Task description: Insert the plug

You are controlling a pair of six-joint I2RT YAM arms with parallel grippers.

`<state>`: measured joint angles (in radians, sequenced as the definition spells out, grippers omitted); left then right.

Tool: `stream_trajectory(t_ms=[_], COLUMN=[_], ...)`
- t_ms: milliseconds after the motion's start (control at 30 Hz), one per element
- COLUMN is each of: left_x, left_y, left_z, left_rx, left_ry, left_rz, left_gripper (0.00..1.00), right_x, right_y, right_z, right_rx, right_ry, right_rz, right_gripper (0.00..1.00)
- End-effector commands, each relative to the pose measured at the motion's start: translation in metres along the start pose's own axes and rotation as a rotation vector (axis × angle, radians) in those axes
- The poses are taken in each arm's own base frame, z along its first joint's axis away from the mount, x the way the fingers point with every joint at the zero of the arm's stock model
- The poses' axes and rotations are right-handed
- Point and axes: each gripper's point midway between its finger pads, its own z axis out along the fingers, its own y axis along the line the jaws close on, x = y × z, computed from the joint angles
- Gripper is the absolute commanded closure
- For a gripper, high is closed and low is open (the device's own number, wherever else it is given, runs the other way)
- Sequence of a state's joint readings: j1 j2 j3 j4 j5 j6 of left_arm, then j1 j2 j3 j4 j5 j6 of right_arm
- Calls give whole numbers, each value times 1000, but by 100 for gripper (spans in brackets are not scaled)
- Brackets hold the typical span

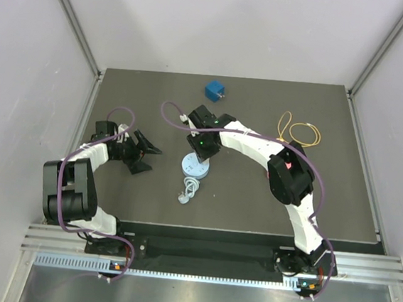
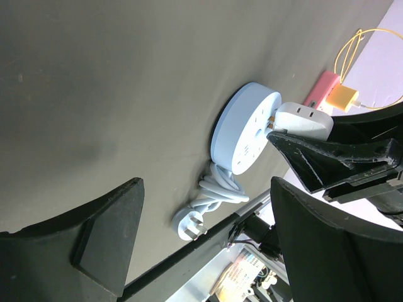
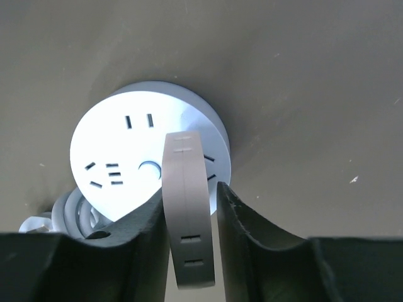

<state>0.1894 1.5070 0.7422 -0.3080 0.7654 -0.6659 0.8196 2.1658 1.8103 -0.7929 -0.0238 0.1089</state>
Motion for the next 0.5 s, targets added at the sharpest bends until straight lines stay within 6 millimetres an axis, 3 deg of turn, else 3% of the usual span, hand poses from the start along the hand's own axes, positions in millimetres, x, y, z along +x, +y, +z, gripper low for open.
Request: stream_trajectory(t_ms=[0, 300, 467], left_x=[-9, -9, -9], left_y=[-12, -12, -12], left_z=[-8, -8, -8], left_rx=[27, 26, 26], left_ry=[-41, -41, -40], left_rz=[56, 57, 56], left_gripper=[15, 15, 15], right_x=[-27, -30, -31], right_y=[5, 8, 8], right_z=[-32, -33, -33], right_rx=[-28, -47, -42], right_ry=[-120, -139, -143], right_rz=[16, 29, 28], right_gripper=[68, 61, 69])
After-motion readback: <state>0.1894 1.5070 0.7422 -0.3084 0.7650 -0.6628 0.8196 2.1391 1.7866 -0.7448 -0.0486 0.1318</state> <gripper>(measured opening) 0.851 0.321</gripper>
